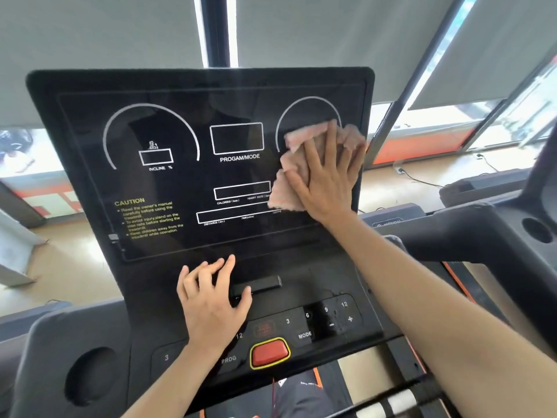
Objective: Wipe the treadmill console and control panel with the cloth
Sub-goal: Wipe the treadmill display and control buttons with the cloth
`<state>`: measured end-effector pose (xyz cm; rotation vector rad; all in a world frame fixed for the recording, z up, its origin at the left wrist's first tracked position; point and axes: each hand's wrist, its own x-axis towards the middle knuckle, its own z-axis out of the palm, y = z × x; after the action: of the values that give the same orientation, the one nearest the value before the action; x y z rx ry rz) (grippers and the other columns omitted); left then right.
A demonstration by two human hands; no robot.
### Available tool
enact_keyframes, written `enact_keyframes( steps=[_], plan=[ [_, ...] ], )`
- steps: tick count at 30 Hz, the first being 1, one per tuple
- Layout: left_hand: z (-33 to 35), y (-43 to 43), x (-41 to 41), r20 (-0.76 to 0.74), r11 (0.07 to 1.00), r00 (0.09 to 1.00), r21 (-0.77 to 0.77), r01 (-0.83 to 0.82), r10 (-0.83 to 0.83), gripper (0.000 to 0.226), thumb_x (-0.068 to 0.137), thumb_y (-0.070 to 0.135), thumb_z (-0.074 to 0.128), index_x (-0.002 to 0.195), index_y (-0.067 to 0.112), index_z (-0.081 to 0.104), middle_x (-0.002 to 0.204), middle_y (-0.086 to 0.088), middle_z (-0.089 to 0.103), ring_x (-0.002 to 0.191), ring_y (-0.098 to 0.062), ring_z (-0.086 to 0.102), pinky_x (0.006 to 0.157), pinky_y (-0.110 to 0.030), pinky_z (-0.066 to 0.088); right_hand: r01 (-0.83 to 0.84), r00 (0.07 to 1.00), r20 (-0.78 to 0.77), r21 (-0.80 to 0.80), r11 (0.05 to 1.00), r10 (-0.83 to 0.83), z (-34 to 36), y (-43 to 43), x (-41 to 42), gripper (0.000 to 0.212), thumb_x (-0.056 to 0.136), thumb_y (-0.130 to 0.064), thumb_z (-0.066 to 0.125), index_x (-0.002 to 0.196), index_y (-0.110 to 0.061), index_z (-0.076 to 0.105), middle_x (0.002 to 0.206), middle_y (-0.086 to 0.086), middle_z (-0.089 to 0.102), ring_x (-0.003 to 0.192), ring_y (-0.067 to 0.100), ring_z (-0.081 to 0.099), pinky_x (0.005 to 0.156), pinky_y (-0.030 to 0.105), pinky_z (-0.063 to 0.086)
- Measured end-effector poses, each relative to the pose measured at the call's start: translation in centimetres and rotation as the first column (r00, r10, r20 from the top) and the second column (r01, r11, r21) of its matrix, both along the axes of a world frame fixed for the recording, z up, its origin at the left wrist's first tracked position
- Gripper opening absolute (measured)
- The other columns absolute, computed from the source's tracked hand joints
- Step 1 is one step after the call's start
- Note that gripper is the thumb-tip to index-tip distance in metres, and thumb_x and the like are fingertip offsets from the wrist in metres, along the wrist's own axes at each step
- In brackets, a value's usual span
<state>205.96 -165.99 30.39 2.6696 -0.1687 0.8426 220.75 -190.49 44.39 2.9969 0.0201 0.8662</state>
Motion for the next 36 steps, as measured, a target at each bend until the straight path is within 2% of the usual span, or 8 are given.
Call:
enact_keyframes(
  steps=[5,10,16,21,27,30,33,36],
  plan=[
    [0.2,-0.2,-0.1,-0.032,1.0,0.999,0.011,0.002,-0.002,0.062,0.08,0.042,0.07,0.135,0.014,0.065,0.124,-0.012,0.062,0.126,-0.039,0.052,0.121,-0.058,0.025,-0.02,0.996,0.084,0.1,0.995,0.011,6.6,-2.5,3.8,0.068,0.104,-0.061,0.02,0.162,-0.025,0.02,0.169,0.017,0.013,0.156,0.04,0.012,0.125,0.061,0.01],
    [0.2,0.0,-0.3,-0.046,1.0,0.999,0.012,0.012,-0.011,0.065,0.078,0.041,0.073,0.136,0.014,0.065,0.125,-0.011,0.061,0.127,-0.037,0.05,0.122,-0.057,0.024,-0.06,0.995,0.086,0.1,0.993,0.051,6.8,-3.5,4.0,0.068,0.108,-0.054,0.022,0.162,-0.012,0.016,0.169,0.021,0.012,0.157,0.039,0.01,0.127,0.055,0.008],
    [0.0,0.6,-0.3,-0.046,0.999,0.998,0.028,0.042,-0.04,0.069,0.077,0.041,0.076,0.139,0.015,0.063,0.127,-0.01,0.06,0.128,-0.036,0.05,0.122,-0.057,0.026,-0.068,0.997,-0.043,0.05,0.996,0.071,-1.6,-5.6,-1.0,0.069,0.11,-0.044,0.026,0.16,-0.001,0.006,0.164,0.033,0.01,0.154,0.047,0.01,0.125,0.059,0.016],
    [0.2,0.9,-0.3,-0.038,0.998,0.998,0.037,0.059,-0.058,0.069,0.077,0.041,0.077,0.14,0.016,0.062,0.126,-0.009,0.061,0.128,-0.033,0.049,0.122,-0.054,0.025,-0.066,0.953,-0.286,0.125,0.99,0.1,-10.5,-6.2,-7.5,0.071,0.108,-0.042,0.016,0.155,-0.008,-0.025,0.163,0.038,0.0,0.154,0.049,-0.003,0.124,0.064,0.011],
    [0.5,1.6,-0.3,-0.107,0.993,0.99,0.07,0.098,-0.091,0.076,0.078,0.046,0.074,0.146,0.018,0.057,0.131,-0.008,0.059,0.131,-0.033,0.047,0.122,-0.054,0.025,0.042,0.903,-0.428,0.182,0.982,0.04,-13.3,-5.3,-10.8,0.075,0.106,-0.052,0.032,0.16,-0.027,-0.015,0.167,0.025,-0.012,0.154,0.048,-0.003,0.124,0.061,0.003],
    [0.9,2.4,-0.7,-0.174,0.983,0.974,0.083,0.163,-0.147,0.079,0.079,0.046,0.073,0.15,0.02,0.052,0.14,-0.006,0.056,0.137,-0.031,0.044,0.124,-0.053,0.021,-0.008,0.899,-0.433,0.138,0.99,0.068,-13.5,-4.6,-11.2,0.073,0.104,-0.058,0.032,0.16,-0.03,-0.007,0.168,0.015,-0.018,0.154,0.043,-0.012,0.121,0.06,-0.008],
    [1.4,3.7,-1.2,-0.209,0.962,0.943,0.034,0.271,-0.258,0.071,0.085,0.04,0.069,0.15,0.021,0.052,0.153,-0.002,0.05,0.147,-0.028,0.04,0.128,-0.05,0.019,-0.051,0.893,-0.44,0.101,0.994,0.091,-13.4,-4.6,-10.9,0.073,0.101,-0.059,0.028,0.161,-0.028,0.0,0.168,0.011,-0.017,0.155,0.04,-0.011,0.122,0.067,0.0],
    [1.6,5.2,-2.6,-0.223,0.955,0.929,-0.044,0.292,-0.294,0.062,0.089,0.033,0.066,0.148,0.02,0.055,0.158,0.0,0.048,0.152,-0.024,0.036,0.126,-0.043,0.026,-0.147,0.885,-0.437,0.061,0.987,0.159,-12.7,-4.0,-10.6,0.066,0.1,-0.061,0.031,0.157,-0.039,0.006,0.168,0.007,-0.011,0.153,0.048,-0.001,0.121,0.068,0.0]
  ],
)
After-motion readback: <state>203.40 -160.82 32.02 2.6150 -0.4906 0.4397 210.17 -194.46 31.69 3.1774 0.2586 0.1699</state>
